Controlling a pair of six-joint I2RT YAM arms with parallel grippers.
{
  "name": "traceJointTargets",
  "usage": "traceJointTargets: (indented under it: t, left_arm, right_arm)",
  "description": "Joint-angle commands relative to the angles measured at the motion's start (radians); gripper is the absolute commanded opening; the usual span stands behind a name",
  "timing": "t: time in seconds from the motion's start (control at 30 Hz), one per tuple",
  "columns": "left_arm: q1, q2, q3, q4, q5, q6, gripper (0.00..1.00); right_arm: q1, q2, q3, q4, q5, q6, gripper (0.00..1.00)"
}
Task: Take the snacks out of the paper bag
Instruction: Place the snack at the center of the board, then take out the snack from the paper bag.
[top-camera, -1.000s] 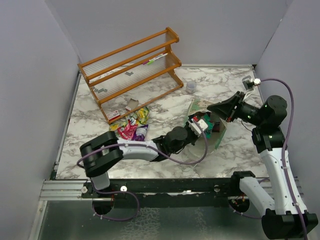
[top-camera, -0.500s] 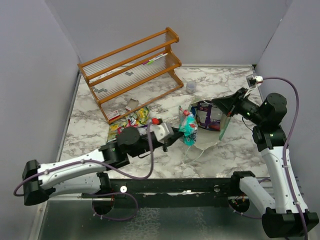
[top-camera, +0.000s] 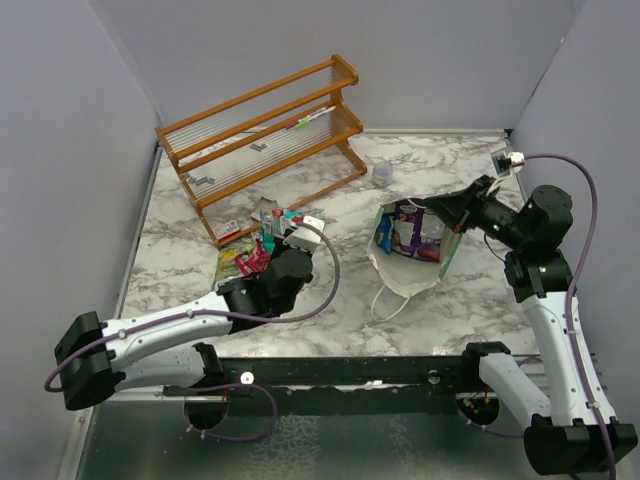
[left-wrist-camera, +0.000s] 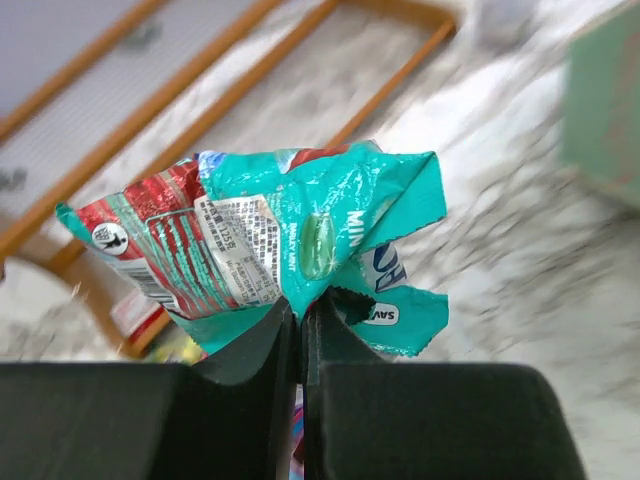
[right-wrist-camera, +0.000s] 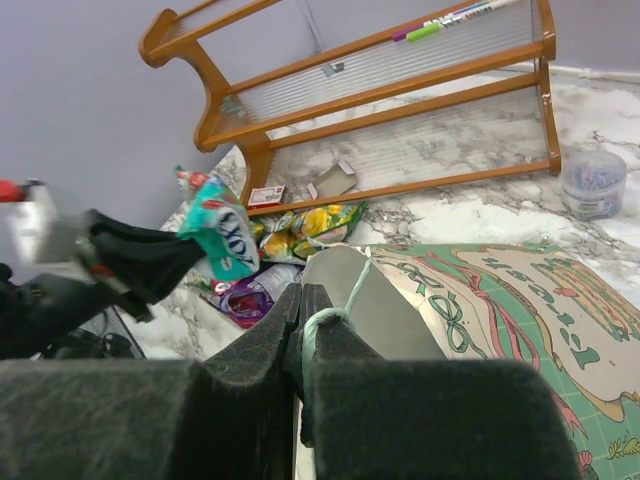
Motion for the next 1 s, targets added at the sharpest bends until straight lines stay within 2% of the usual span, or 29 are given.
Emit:
traceJointTargets:
  t: [0.0, 0.1, 0.23, 0.37, 0.5, 0.6, 0.7, 0.87, 0.97]
  left_arm:
    - [0.134, 0.098, 0.072, -0.318, -0.067, -0.225, 0.00]
    - [0.190, 0.157, 0.069, -0.333, 0.000, -0.258, 0.00]
    - [0.215, 0.233, 0.047, -0.312, -0.010, -0.309, 0.01]
    - [0.249, 0.284, 0.042, -0.312, 0.029, -0.388, 0.26]
    - [0.254, 0.263, 0.083, -0.332, 0.092, -0.417, 0.56]
    - [0.254, 0.198, 0.106, -0.293, 0.208, -0.389, 0.65]
    - [0.254, 0.111, 0.104, -0.198, 0.351, -0.349, 0.87]
    - [0.253, -0.026, 0.056, 0.038, 0.632, -0.314, 0.87]
    - [0.252, -0.067, 0.009, 0.201, 0.824, -0.331, 0.81]
  right_arm:
    - [0.005, 0.000, 0.014, -0.009, 0.010, -0.013, 0.02]
    - [0.005, -0.001, 0.010, 0.002, 0.000, -0.003, 0.02]
    - [0.004, -0.003, 0.016, -0.014, -0.004, -0.009, 0.02]
    - [0.005, -0.005, 0.013, -0.014, -0.014, -0.008, 0.02]
    - [0.005, 0.000, -0.002, 0.057, -0.123, -0.004, 0.02]
    - [0.009, 0.000, -0.020, 0.131, -0.215, 0.020, 0.02]
    - [0.015, 0.002, -0.036, 0.181, -0.279, 0.040, 0.02]
    - [0.022, -0.002, -0.038, 0.184, -0.303, 0.033, 0.02]
    - [0.025, -0.005, -0.040, 0.197, -0.320, 0.037, 0.02]
